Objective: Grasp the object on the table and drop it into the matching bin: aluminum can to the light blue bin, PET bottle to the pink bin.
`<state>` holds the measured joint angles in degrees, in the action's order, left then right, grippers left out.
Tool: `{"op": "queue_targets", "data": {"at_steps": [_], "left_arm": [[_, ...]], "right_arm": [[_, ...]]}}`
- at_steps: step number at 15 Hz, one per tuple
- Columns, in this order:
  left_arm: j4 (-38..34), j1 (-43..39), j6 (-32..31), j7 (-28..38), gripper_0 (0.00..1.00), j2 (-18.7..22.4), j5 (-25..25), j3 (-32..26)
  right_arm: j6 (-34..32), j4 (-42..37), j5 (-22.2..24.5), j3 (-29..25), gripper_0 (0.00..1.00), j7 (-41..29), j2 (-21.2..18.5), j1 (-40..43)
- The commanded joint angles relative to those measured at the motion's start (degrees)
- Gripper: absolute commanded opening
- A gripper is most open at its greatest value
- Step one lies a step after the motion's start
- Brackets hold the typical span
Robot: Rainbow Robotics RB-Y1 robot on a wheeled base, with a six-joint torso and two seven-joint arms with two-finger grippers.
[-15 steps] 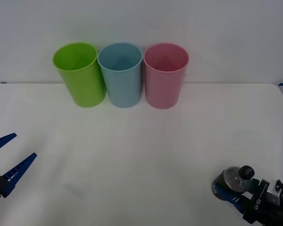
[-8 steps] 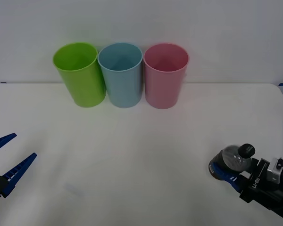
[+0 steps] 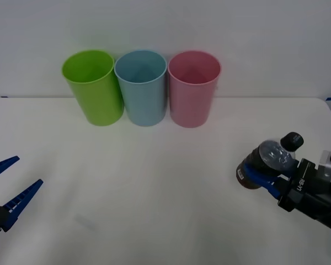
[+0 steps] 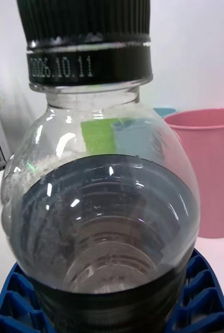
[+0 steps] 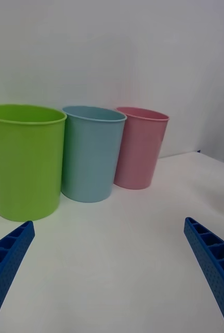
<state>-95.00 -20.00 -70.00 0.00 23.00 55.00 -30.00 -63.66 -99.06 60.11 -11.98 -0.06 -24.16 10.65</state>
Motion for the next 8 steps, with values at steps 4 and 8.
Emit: {"op": "queue_targets", "data": {"at_steps": [4, 8], "left_arm": [[0.0, 0.0, 0.0, 0.0, 1.0, 0.0, 0.0, 0.0], [0.0, 0.0, 0.0, 0.0, 1.0, 0.0, 0.0, 0.0]], "right_arm": [[11.6, -8.7, 0.8, 3.5, 0.0, -10.7, -4.9, -3.1], [15.8, -10.4, 2.6, 4.2, 0.0, -16.5, -5.5, -7.5]]}}
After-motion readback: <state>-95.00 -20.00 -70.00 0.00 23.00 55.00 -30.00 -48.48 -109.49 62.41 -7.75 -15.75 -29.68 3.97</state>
